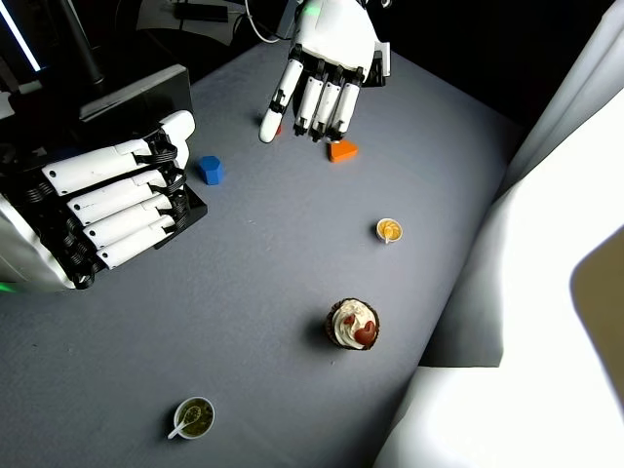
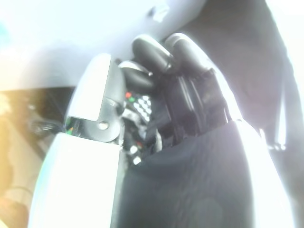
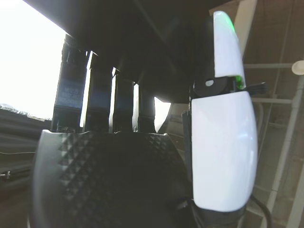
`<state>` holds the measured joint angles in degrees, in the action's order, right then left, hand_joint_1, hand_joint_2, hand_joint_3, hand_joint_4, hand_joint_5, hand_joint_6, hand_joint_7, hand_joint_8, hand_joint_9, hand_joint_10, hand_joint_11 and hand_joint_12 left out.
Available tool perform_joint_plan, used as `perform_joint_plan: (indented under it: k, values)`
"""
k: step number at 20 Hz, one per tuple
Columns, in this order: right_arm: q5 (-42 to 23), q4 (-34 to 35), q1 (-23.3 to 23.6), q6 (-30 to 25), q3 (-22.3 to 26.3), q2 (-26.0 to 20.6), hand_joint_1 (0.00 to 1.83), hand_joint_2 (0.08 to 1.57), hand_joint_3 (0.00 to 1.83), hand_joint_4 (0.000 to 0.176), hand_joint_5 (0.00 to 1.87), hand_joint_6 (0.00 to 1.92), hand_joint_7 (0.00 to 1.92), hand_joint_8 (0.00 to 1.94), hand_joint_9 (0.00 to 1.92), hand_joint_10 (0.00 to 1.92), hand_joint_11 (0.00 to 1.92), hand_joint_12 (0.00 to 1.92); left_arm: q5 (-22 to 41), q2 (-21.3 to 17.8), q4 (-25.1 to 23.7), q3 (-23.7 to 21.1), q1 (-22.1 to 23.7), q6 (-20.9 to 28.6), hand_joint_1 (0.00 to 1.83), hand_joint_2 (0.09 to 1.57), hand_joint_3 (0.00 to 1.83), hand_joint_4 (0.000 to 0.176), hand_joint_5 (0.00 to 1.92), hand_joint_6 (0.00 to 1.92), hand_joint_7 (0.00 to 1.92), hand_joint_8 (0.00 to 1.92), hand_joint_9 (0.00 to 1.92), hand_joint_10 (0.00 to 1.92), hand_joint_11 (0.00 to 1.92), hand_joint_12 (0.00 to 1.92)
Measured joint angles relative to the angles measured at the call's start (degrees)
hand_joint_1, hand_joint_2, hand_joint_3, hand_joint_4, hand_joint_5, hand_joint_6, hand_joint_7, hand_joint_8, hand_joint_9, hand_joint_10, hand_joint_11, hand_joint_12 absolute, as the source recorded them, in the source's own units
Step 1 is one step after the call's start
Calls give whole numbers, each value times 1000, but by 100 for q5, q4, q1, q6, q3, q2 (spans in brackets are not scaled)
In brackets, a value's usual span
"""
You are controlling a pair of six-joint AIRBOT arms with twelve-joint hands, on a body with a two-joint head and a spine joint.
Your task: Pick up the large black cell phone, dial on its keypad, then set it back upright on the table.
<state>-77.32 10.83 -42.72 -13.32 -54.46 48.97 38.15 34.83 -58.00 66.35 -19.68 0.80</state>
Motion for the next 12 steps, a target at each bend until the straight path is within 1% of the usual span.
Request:
perform_joint_plan:
  k: [1, 2, 3, 4, 5, 6, 7, 8, 9, 10, 11, 12]
  values:
    - [0, -28, 0, 2, -13, 7, 1364, 1164, 1, 0, 863, 924, 824, 1247, 872, 1403, 927, 1338, -127, 20, 107, -59, 0, -81, 1447, 1312, 19, 114, 0, 0, 478, 1684, 584, 1830, 450, 1830]
    - [2, -44, 0, 0, -15, 13, 1366, 1163, 0, 0, 866, 896, 837, 1228, 875, 1416, 949, 1365, -254, 50, 236, -144, 0, -164, 1445, 1316, 25, 123, 0, 0, 461, 1699, 581, 1843, 382, 1804]
    - [2, -57, 0, 0, -37, 31, 1366, 1162, 0, 0, 861, 903, 844, 1212, 881, 1410, 950, 1368, -304, 72, 284, -179, 0, -238, 1443, 1321, 32, 125, 0, 0, 449, 1720, 567, 1858, 275, 1832]
    - [0, -52, 0, 0, -59, 44, 1367, 1158, 0, 0, 866, 888, 858, 1201, 881, 1404, 937, 1364, -358, 90, 341, -221, 0, -306, 1441, 1324, 37, 119, 0, 0, 440, 1738, 557, 1867, 243, 1841]
    - [4, -39, 0, 2, -83, 59, 1371, 1147, 0, 0, 887, 869, 869, 1187, 910, 1345, 948, 1288, -396, 140, 413, -234, 0, -376, 1444, 1316, 37, 117, 0, 0, 460, 1703, 563, 1862, 325, 1859]
    - [2, -42, -11, 2, -94, 59, 1371, 1148, 0, 0, 889, 862, 866, 1192, 903, 1356, 948, 1287, -424, 151, 481, -256, 0, -382, 1447, 1306, 32, 119, 0, 0, 474, 1704, 582, 1799, 323, 1833]
    - [-13, -46, -37, -4, -125, 59, 1368, 1156, 1, 0, 867, 889, 863, 1198, 880, 1399, 937, 1332, -431, 199, 551, -260, 0, -415, 1449, 1300, 24, 127, 0, 0, 486, 1718, 595, 1731, 312, 1802]
    - [4, -26, -39, 0, -142, 61, 1366, 1163, 0, 0, 863, 888, 852, 1210, 865, 1435, 934, 1392, -439, 251, 599, -260, 0, -444, 1446, 1313, 29, 131, 0, 0, 473, 1703, 564, 1828, 340, 1876]
    - [0, -4, -39, 0, -151, 70, 1277, 1140, 0, 0, 947, 831, 941, 1237, 929, 1257, 954, 1428, -435, 280, 597, -271, 0, -461, 1446, 1312, 29, 132, 0, 0, 477, 1696, 565, 1833, 321, 1896]
    - [4, 11, -39, 0, -166, 70, 1348, 1156, 3, 0, 896, 838, 857, 1245, 877, 1387, 946, 1382, -431, 328, 599, -291, 0, -509, 1447, 1310, 29, 121, 0, 0, 483, 1685, 566, 1832, 316, 1916]
    - [0, 13, -39, -2, -190, 79, 1362, 1165, 0, 0, 875, 850, 829, 1262, 867, 1419, 943, 1365, -431, 343, 603, -328, 2, -531, 1446, 1309, 25, 128, 0, 0, 491, 1714, 558, 1787, 205, 1920]
    - [-2, 109, -39, 0, -212, 107, 1361, 1173, 1, 0, 867, 863, 809, 1284, 847, 1456, 931, 1400, -428, 378, 623, -372, 13, -575, 1447, 1307, 22, 133, 0, 0, 496, 1725, 560, 1762, 191, 1921]
